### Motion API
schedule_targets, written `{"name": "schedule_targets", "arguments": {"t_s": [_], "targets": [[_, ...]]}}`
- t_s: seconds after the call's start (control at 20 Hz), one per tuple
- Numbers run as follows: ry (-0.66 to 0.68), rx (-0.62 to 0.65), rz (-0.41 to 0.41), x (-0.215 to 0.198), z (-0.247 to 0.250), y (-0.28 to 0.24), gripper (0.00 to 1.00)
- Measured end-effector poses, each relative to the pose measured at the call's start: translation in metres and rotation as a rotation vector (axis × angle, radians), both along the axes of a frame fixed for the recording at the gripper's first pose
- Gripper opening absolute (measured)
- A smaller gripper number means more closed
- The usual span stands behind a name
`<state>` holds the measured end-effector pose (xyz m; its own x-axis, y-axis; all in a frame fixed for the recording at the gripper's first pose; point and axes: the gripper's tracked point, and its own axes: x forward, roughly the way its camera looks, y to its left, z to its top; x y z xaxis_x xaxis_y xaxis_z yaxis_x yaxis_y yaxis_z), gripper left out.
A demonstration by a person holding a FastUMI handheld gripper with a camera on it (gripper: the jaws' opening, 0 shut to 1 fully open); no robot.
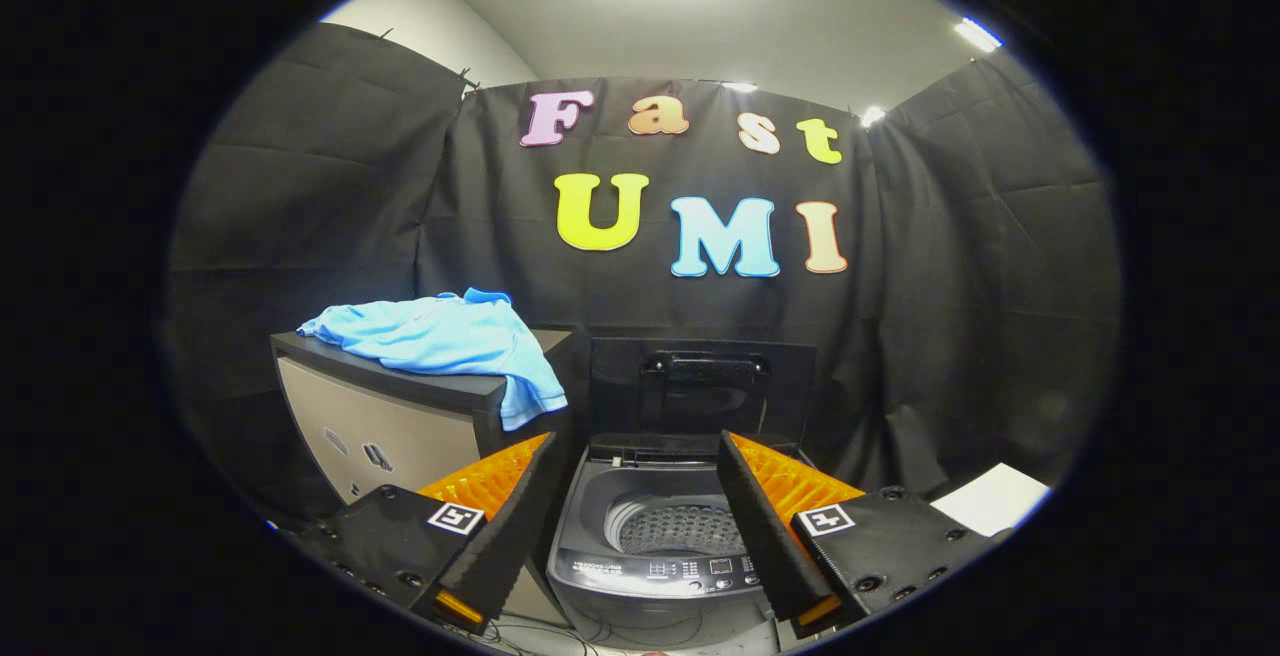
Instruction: Put the clothes into the washing machine and then close the washing machine lid.
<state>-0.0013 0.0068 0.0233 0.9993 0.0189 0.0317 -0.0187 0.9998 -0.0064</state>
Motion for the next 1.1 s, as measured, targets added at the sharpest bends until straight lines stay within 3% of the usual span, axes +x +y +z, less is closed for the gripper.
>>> {"name": "schedule_targets", "arguments": {"t_s": [0.4,1.1], "targets": [[-0.013,0.008,0.043,0.024,0.037,0.019,0.98],[-0.019,0.044,0.25,0.082,0.124,0.124,0.98]]}}
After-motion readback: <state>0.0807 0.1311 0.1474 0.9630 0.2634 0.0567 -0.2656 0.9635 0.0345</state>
